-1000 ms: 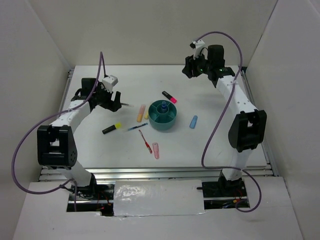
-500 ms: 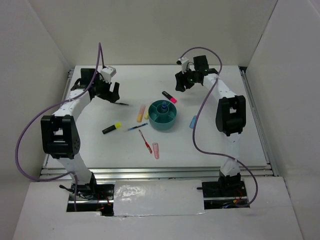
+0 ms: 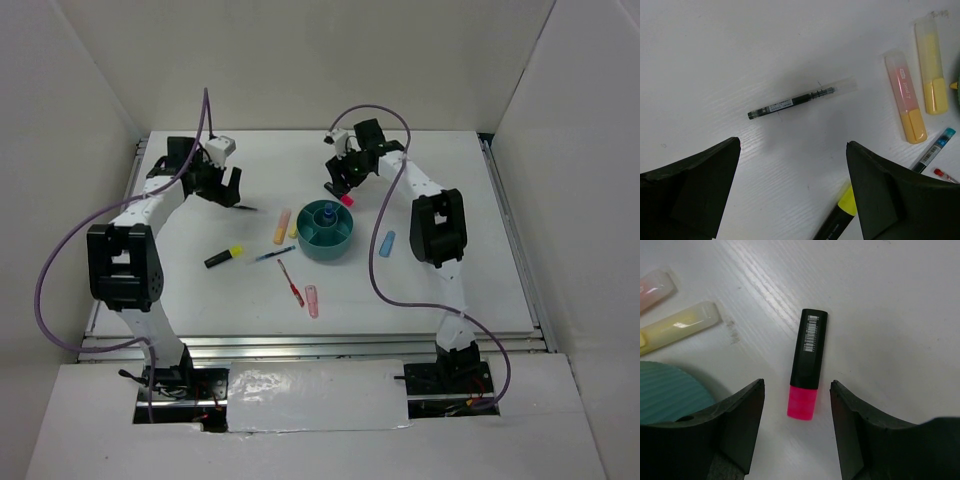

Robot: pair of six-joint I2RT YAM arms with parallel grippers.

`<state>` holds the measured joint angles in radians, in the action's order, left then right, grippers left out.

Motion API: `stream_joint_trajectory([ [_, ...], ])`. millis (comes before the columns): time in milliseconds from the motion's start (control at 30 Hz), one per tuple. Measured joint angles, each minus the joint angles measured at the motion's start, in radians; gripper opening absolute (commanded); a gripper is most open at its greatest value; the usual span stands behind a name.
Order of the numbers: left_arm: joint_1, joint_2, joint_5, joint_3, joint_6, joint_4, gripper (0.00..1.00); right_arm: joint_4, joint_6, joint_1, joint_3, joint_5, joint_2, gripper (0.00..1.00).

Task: Sort the stationery into containers
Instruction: Pick up the pen from the center of the board.

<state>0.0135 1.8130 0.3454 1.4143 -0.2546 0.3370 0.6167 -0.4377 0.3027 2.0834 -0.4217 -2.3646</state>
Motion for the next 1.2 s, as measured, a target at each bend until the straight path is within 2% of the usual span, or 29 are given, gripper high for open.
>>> stream_joint_trajectory([
  [300,-0.002,0.043,-0.019,0.024,0.024,0.001,0.99,0.006,-0.011,0.015,0.014,0.113,-0.044,0.59],
  [600,-0.003,0.072,-0.027,0.067,0.025,0.003,0.99,0.044,-0.066,0.018,0.019,0.150,-0.086,0.56],
  [667,-0.003,0.083,-0.027,0.082,0.024,0.008,0.99,0.044,-0.080,0.023,0.019,0.158,-0.086,0.51],
  [767,-0.003,0.095,-0.028,0.092,0.023,0.014,0.99,0.043,-0.095,0.032,0.019,0.171,-0.086,0.39],
  [800,-0.003,0.098,-0.028,0.092,0.022,0.016,0.99,0.042,-0.101,0.035,0.019,0.176,-0.086,0.30],
  [867,-0.003,0.100,-0.027,0.092,0.021,0.021,0.98,0.042,-0.109,0.037,0.019,0.183,-0.086,0.19],
  [900,-0.003,0.100,-0.026,0.092,0.021,0.023,0.97,0.042,-0.110,0.037,0.020,0.183,-0.086,0.10],
  [967,-0.003,0.100,-0.018,0.092,0.021,0.020,0.97,0.048,-0.108,0.035,0.024,0.188,-0.086,0.00],
  [1200,-0.006,0.100,0.027,0.092,0.015,-0.029,0.92,0.074,-0.044,-0.022,0.038,0.153,-0.079,0.00],
])
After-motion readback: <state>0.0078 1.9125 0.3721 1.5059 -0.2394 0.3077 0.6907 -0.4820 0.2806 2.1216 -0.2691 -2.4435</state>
